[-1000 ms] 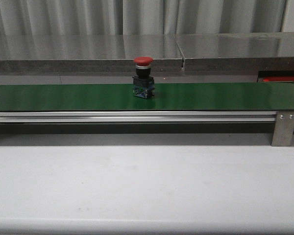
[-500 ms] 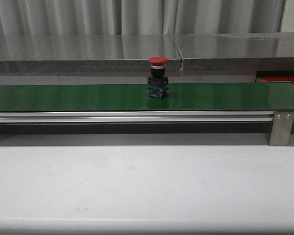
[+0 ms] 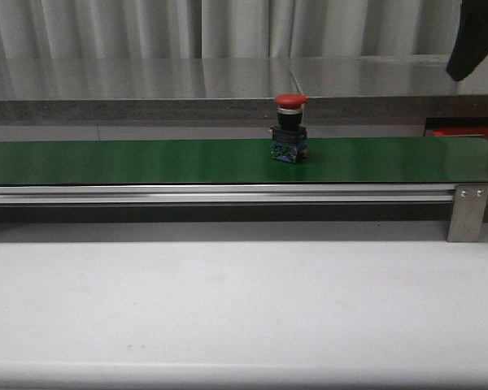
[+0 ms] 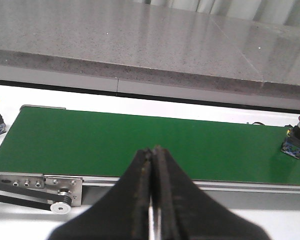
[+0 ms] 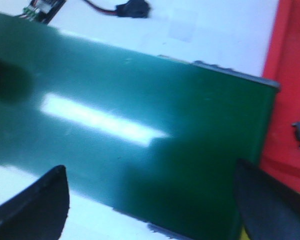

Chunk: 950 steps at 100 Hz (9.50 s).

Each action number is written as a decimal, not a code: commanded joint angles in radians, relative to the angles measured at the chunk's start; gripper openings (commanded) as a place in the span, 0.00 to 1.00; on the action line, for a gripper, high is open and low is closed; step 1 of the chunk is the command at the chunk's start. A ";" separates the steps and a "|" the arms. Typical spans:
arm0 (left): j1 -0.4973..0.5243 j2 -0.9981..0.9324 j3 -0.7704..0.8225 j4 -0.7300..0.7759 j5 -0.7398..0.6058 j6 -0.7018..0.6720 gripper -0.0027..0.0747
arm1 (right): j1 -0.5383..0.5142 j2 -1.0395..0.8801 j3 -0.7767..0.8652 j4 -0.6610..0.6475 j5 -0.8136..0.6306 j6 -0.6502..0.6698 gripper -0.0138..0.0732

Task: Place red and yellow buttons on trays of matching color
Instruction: 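Grasp the second red button off the belt with the right gripper, then lower the red button into the red tray and release it, then move the left gripper over a red button on the table, then grasp the red button and carry it over the belt with the left gripper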

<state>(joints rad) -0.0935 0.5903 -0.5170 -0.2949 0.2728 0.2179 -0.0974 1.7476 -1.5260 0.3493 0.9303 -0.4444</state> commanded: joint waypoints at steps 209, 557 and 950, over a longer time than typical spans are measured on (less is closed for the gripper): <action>-0.009 0.000 -0.029 -0.012 -0.076 0.002 0.01 | -0.357 0.302 -0.627 0.020 0.047 0.109 0.38; -0.009 0.000 -0.029 -0.012 -0.076 0.002 0.01 | -0.077 -0.804 0.725 0.067 -0.336 -0.002 0.08; 0.562 1.099 -1.009 -0.045 0.524 -0.033 0.01 | -0.077 -0.804 0.725 0.067 -0.333 -0.002 0.08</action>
<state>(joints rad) 0.4974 1.7248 -1.4530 -0.3159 0.7935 0.1921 -0.1734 0.9621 -0.7742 0.4021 0.6529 -0.4364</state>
